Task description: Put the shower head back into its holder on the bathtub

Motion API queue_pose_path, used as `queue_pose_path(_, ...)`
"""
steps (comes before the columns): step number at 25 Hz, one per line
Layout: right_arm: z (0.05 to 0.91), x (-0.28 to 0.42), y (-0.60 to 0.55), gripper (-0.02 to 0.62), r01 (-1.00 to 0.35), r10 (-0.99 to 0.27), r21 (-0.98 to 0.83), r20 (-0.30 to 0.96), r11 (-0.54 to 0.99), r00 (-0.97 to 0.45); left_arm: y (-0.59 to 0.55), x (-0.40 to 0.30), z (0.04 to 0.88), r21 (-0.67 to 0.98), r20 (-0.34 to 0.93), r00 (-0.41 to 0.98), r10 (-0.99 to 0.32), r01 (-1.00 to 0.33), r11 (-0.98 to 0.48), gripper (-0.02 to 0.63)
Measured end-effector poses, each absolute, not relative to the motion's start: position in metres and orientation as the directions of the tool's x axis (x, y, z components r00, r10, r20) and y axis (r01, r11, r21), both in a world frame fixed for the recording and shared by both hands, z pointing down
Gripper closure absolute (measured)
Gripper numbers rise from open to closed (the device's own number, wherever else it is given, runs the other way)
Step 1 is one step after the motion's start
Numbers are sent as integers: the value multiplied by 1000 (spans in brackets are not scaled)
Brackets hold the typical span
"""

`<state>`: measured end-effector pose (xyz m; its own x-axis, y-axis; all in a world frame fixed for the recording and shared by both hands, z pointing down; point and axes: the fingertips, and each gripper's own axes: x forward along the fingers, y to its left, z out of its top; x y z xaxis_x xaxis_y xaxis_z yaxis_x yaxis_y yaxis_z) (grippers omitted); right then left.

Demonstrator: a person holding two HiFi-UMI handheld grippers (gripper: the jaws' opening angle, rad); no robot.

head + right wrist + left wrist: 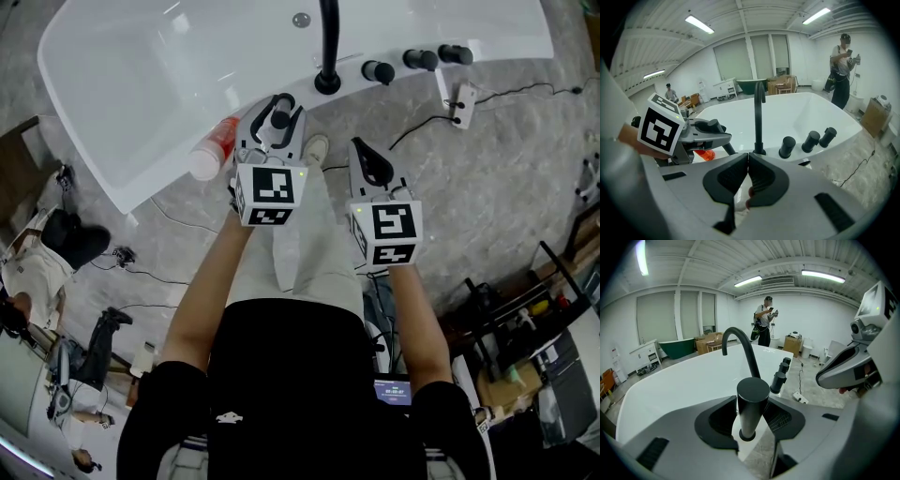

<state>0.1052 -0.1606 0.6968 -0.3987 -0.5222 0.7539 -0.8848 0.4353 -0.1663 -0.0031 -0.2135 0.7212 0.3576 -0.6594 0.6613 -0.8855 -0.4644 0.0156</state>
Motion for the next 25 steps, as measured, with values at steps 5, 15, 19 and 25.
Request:
queue_pose_path(5,679,104,-162,574,-884,-541,-146,742,444,-394,-212,0,700,15,652,373,-660,-877,-481,434)
queue_pose_path(15,617,96,-178,574,-890,-620,-93,685,446,-382,-202,-6,634,37,607,437,-663,-850,-526,498)
queue_pose_path(19,582,97,-180,574,-900,-664,-59,654,433,-363,-201,-11,594,19,568,459,-683,-837,-547,524)
queue_pose_path(25,527,99,-174,574,-912,-726,-9,603,409,-332,-190,-23,535,34,535,499,-681,-819,-573,576)
